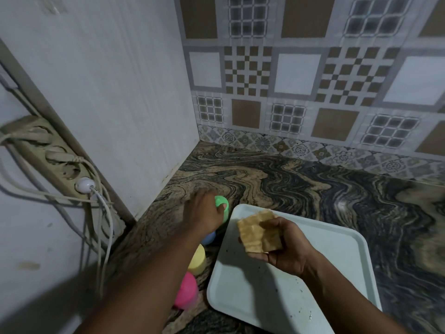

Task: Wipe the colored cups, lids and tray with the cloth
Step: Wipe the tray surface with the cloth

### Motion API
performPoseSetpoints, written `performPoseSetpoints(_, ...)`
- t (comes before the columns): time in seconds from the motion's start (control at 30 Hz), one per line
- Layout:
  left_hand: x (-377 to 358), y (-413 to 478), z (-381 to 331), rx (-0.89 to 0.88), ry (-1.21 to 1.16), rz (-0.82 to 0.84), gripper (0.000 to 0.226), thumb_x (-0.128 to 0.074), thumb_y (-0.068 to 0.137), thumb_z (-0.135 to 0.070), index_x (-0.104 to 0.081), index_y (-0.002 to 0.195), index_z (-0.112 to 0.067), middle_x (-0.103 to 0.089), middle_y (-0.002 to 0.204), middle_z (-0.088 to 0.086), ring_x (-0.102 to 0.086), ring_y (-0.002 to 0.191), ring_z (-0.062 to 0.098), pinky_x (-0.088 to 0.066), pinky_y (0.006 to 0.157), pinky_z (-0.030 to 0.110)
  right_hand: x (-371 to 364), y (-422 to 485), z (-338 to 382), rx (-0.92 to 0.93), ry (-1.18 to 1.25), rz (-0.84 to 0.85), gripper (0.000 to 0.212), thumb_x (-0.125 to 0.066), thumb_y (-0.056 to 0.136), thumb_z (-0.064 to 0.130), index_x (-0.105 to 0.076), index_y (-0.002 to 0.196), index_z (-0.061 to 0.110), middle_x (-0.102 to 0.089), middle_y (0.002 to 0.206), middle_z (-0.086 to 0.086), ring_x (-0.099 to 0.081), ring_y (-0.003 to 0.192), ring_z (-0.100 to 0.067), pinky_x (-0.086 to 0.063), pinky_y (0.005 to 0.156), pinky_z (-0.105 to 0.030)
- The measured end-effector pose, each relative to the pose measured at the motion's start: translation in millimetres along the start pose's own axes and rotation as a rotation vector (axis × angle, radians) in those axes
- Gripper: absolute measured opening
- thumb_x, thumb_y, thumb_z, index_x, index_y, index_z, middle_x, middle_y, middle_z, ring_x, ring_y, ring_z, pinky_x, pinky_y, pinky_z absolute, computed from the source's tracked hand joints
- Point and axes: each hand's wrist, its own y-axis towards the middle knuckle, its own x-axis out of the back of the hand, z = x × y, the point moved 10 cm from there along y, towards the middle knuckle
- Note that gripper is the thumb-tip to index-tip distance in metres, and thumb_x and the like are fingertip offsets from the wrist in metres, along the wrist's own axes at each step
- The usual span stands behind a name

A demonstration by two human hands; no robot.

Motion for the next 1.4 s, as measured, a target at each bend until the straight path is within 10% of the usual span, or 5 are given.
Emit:
performPoseSetpoints(0.3, 14.5, -93.7, -41.2, -0.193, -0.244, -0.159, 0.033, -0.057, 0.092, -0.025, -0.058, 0.124, -0.02, -0.055, 0.124, 0.004, -0.055, 0.111, 0.028, -0.049, 0.085, 0.04, 10.5, -42.0, -17.3, 0.043, -0.086, 0.108, 0.054, -0.042, 0.079, -0.001, -0.051, 0.132, -0.004, -0.063, 0.128, -0.031, -0.062, 0.116, -0.047, -0.054, 0.088, -0.043)
performPoseSetpoints(0.67, -92.5, -166.7, -20.6, 0.063, -0.004, 0.352, 0.06, -0.059, 0.084, -0.035, -0.037, 0.139, -0.025, -0.03, 0.144, 0.016, -0.047, 0.123, 0.043, -0.048, 0.096, 0.048, 70.7, -72.9, -26.9, 0.141, -0.266, -0.224, 0.013, -0.058, 0.093, -0.005, -0.062, 0.105, -0.003, -0.071, 0.08, -0.018, -0.068, 0.06, -0.026, -0.046, 0.046, -0.027)
performPoseSetpoints(0.93, -95.1, -170.9, -19.1, 0.135, 0.007, 0.252, 0.044, -0.057, 0.089, -0.032, -0.049, 0.131, -0.025, -0.035, 0.145, 0.013, -0.048, 0.123, 0.037, -0.046, 0.097, 0.043, 85.9, -86.7, -17.0, 0.16, -0.314, -0.161, 0.026, -0.06, 0.088, -0.009, -0.069, 0.112, -0.004, -0.072, 0.11, -0.026, -0.065, 0.1, -0.039, -0.05, 0.097, -0.051)
performPoseSetpoints(1.17, -97.7, -167.1, 1.9, 0.259, -0.284, 0.083, 0.053, -0.059, 0.089, -0.01, -0.048, 0.14, -0.022, -0.047, 0.142, 0.007, -0.046, 0.131, 0.031, -0.042, 0.105, 0.043, 102.5, -81.2, -20.4, 0.092, -0.353, -0.115, 0.02, -0.047, 0.091, -0.013, -0.06, 0.105, -0.01, -0.061, 0.1, -0.033, -0.06, 0.09, -0.046, -0.05, 0.087, -0.061)
performPoseSetpoints(1.4, -107.6, -168.4, 17.3, 0.414, -0.516, -0.107, 0.025, -0.058, 0.093, -0.015, -0.058, 0.118, -0.02, -0.063, 0.112, 0.009, -0.057, 0.104, 0.034, -0.049, 0.08, 0.042, 99.4, -58.1, -10.3, 0.157, -0.535, -0.105, 0.027, -0.062, 0.083, -0.014, -0.067, 0.109, -0.011, -0.068, 0.112, -0.035, -0.068, 0.093, -0.04, -0.055, 0.091, -0.049)
